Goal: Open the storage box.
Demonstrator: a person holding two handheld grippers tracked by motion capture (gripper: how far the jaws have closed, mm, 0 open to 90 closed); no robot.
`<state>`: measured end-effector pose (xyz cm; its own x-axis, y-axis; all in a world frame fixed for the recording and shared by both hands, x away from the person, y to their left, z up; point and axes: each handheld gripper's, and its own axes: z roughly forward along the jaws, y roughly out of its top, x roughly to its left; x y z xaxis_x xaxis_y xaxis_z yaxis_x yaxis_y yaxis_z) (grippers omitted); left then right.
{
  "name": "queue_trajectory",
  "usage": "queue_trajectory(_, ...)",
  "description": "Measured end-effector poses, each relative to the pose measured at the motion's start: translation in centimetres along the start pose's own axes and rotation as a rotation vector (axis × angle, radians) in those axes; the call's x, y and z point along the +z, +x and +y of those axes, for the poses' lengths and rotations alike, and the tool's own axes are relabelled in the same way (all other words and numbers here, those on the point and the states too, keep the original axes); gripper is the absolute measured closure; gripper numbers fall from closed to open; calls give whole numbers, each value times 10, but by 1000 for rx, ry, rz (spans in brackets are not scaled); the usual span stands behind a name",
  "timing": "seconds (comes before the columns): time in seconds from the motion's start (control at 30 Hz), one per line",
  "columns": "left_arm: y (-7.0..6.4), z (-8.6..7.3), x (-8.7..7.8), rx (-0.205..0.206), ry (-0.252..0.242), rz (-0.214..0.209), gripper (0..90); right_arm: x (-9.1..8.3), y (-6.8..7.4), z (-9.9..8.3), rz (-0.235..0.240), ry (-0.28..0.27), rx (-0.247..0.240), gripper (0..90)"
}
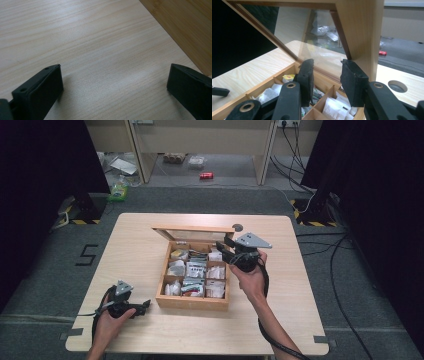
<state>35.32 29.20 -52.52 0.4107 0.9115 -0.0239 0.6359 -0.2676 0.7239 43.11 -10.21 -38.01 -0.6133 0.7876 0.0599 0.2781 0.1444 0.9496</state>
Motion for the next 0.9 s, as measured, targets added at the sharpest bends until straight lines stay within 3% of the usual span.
queue_trajectory(0.9,0,0,0,1,-1,1,0,38,-10,14,-96,42,-34,608)
